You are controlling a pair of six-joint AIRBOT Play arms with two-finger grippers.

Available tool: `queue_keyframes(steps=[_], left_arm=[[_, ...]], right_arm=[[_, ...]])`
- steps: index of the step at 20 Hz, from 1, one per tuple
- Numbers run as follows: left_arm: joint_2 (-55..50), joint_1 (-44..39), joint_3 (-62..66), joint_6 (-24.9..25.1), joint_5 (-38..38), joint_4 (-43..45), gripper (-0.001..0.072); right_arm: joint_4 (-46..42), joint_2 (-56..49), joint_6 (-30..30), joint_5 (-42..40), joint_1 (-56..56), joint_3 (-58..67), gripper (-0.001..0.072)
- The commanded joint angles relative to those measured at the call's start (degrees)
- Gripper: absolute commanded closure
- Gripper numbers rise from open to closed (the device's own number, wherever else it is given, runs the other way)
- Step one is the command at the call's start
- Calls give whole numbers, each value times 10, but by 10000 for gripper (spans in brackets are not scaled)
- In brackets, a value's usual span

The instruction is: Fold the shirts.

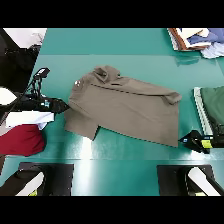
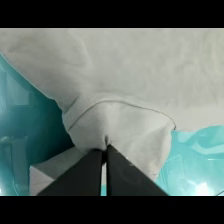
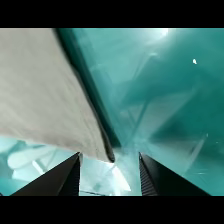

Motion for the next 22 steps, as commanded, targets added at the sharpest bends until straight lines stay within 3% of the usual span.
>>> queue_keyframes(steps=[1,4,5,6,8,13,22], left_arm=[[0,1,1,1,4,1,683],[0,1,1,1,-2,1,684],[0,1,1,1,-2,1,683],[0,1,1,0,-5,1,684],[1,1,2,-5,-14,1,684],[28,1,97,-25,3,20,685],[35,1,613,-23,54,25,684]], right_arm=[[1,-43,23,-20,72,4,301],[1,-82,33,-27,147,18,304],[1,-93,34,-28,171,24,341],[1,-101,33,-29,190,32,479],[1,-106,33,-30,222,53,682],[2,-27,64,-24,263,186,694],[0,106,100,-122,259,662,694]])
